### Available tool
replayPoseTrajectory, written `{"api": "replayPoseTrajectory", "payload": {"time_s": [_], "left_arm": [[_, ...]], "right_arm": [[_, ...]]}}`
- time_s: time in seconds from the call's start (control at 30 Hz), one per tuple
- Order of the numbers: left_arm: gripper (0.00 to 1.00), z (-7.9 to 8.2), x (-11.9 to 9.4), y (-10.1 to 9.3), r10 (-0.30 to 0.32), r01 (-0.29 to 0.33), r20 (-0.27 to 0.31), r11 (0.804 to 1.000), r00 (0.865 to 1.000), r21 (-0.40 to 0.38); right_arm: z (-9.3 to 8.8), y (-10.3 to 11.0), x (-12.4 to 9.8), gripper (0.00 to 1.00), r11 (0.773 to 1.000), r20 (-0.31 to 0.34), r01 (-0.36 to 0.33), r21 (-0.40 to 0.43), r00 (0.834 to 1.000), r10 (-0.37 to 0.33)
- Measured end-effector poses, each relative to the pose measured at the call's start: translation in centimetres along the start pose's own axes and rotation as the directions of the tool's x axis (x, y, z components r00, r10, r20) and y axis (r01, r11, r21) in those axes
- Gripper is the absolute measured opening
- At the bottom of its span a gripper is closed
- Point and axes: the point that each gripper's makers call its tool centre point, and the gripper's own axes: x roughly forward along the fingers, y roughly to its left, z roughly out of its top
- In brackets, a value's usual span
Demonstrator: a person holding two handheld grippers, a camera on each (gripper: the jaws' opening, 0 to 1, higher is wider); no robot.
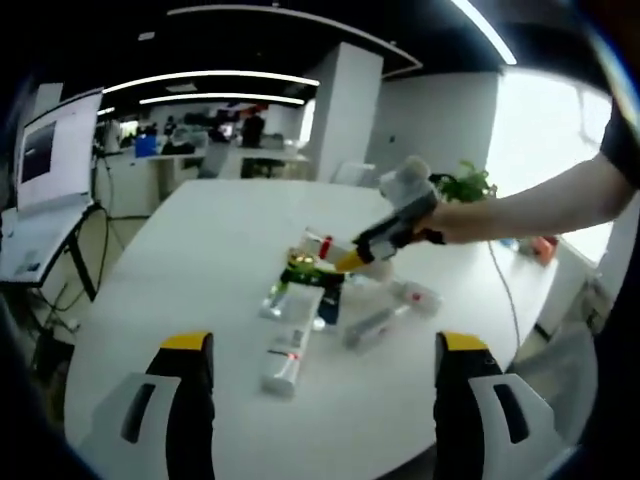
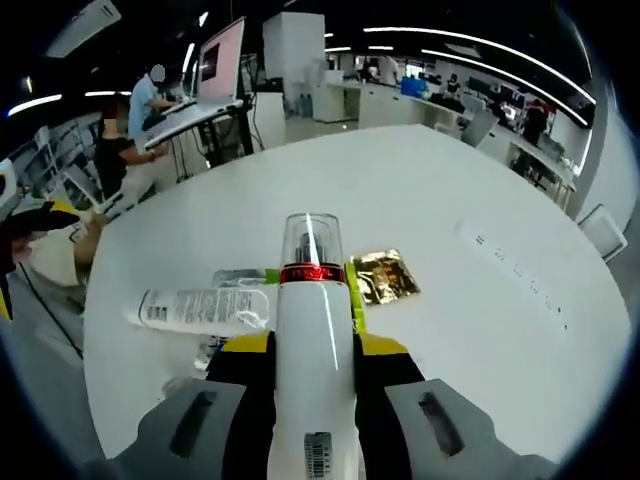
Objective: Arrange the skincare products in the storage area until every visible bottle or jar stands upright without overlapping.
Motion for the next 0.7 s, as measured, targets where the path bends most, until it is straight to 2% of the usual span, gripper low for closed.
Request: {"api": "replayPoseTrajectory", "payload": {"time_s": [0.17,0.37,0.53,0.6,0.7], "left_arm": [[0.83,1.2,-0.2,-0.8,-0.03,0.03,0.021,0.999,0.999,-0.016],[0.82,2.9,-0.4,-2.4,-0.076,0.079,0.05,0.996,0.996,-0.044],[0.82,3.5,-0.6,-3.4,-0.102,0.104,0.064,0.994,0.993,-0.029],[0.82,3.5,-0.7,-3.9,-0.117,0.119,0.066,0.993,0.991,-0.021],[0.82,3.6,-0.8,-4.4,-0.135,0.136,0.067,0.991,0.989,-0.016]], "right_arm": [[0.5,0.8,-1.6,0.28,1.0,0.042,-0.002,0.001,0.999,0.002],[0.9,2.3,-3.8,0.28,0.998,0.115,-0.017,0.054,0.993,0.01],[1.1,3.2,-5.2,0.28,0.998,0.141,-0.007,0.056,0.99,-0.001],[1.3,2.8,-5.8,0.28,0.996,0.172,-0.012,0.089,0.985,-0.004],[1.9,3.7,-6.8,0.28,0.995,0.208,-0.019,0.1,0.978,-0.002]]}}
